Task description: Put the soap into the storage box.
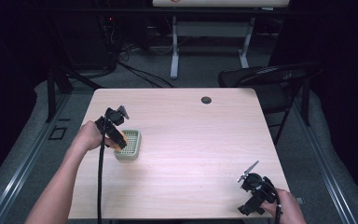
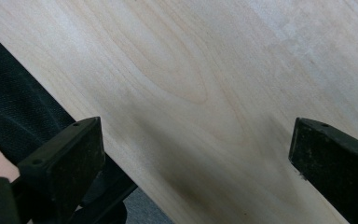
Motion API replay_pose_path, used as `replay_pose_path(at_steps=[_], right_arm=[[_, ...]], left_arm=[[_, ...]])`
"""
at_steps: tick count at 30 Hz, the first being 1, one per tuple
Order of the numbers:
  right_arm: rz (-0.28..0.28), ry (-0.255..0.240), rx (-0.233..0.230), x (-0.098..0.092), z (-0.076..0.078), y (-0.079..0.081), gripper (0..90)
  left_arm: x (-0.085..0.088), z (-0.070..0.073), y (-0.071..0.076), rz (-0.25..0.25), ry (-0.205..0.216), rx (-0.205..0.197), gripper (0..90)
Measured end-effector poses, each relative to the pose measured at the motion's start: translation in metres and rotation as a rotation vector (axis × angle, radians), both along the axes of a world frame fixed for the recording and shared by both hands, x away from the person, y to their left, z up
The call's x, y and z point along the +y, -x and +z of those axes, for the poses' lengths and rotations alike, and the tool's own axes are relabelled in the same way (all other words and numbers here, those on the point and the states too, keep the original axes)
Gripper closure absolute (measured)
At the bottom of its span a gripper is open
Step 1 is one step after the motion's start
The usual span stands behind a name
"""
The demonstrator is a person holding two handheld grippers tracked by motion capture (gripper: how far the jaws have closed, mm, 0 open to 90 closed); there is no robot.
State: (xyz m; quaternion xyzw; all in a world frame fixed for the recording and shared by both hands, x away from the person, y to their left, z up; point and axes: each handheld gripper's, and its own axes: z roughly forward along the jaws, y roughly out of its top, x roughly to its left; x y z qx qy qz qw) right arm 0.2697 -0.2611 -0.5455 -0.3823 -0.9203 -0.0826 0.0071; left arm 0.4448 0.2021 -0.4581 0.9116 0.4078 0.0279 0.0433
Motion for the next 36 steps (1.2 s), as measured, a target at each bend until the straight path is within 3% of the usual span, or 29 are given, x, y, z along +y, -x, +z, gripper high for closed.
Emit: replay_pose_path(at_steps=[23,26,36], right_arm=[[0.005,0.003,0.003,0.000,0.000,0.000,3.0],[0.003,0.009,0.009,0.000,0.000,0.000,2.9],[0.008,0.006,0.010,0.000,-0.001,0.000,2.9]], left_arm=[[-0.006,-0.021,-0.028,0.035,-0.009,0.040,26.5],[-0.008,-0.024,-0.031,0.036,-0.029,0.047,26.5],[-0.016,-0.035,-0.038,0.044,-0.021,0.067,26.5]])
